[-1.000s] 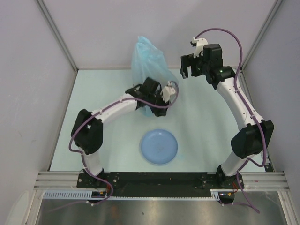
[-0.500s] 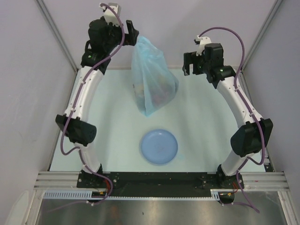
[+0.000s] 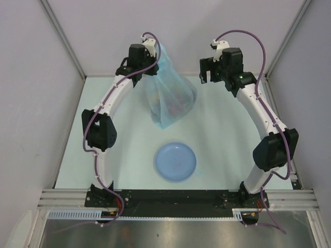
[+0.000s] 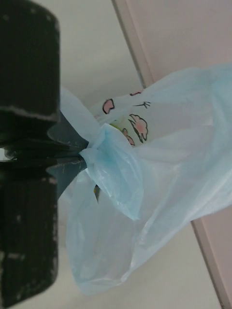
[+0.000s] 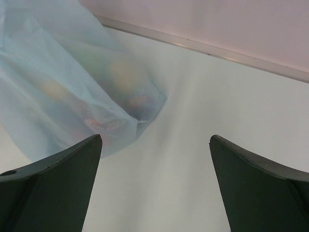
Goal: Take the fake fruits out of the plastic bag
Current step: Adjust the plastic bag at the center of the board.
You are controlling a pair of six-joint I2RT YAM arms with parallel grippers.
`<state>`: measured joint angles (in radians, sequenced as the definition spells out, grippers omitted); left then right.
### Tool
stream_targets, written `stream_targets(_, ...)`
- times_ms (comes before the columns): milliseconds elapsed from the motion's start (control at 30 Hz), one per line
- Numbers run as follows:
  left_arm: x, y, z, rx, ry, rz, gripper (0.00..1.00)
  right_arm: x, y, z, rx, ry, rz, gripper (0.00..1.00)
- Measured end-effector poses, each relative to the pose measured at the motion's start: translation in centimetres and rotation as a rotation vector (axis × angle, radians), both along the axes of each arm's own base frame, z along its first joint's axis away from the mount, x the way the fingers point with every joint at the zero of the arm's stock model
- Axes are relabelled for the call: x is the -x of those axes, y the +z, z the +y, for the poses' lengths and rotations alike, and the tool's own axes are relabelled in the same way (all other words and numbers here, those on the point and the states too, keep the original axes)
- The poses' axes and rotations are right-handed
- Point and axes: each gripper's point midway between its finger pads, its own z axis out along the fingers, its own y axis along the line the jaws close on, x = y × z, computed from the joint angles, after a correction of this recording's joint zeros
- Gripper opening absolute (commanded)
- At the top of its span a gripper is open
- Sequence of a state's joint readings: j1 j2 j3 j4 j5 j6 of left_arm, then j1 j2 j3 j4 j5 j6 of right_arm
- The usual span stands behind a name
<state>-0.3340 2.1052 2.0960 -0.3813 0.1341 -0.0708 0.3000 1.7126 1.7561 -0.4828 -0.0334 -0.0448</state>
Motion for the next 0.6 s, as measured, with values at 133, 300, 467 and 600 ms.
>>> stream_targets(133,3.1,-0.2,1.5,-0.007,-0.018,0.052,0.03,-0.6,-0.2,0.5,0.012,0.012,-0.004,0.98)
stream_targets(300,11.3,2.6,5.1,-0.030,-0.052,0.027,0.07,-0.3,0.3,3.8,0.041,0.095,-0.028,0.99)
stream_targets(467,19.0,4.5,7.5,-0.039,-0.073,-0.089,0.33,0.1,4.5,10.2,-0.028,0.222,-0.110,1.00)
stream_targets(600,19.7,2.6,7.8,-0.040,-0.062,-0.073,0.36,-0.6,8.9,14.8,-0.116,0.290,-0.207,1.00)
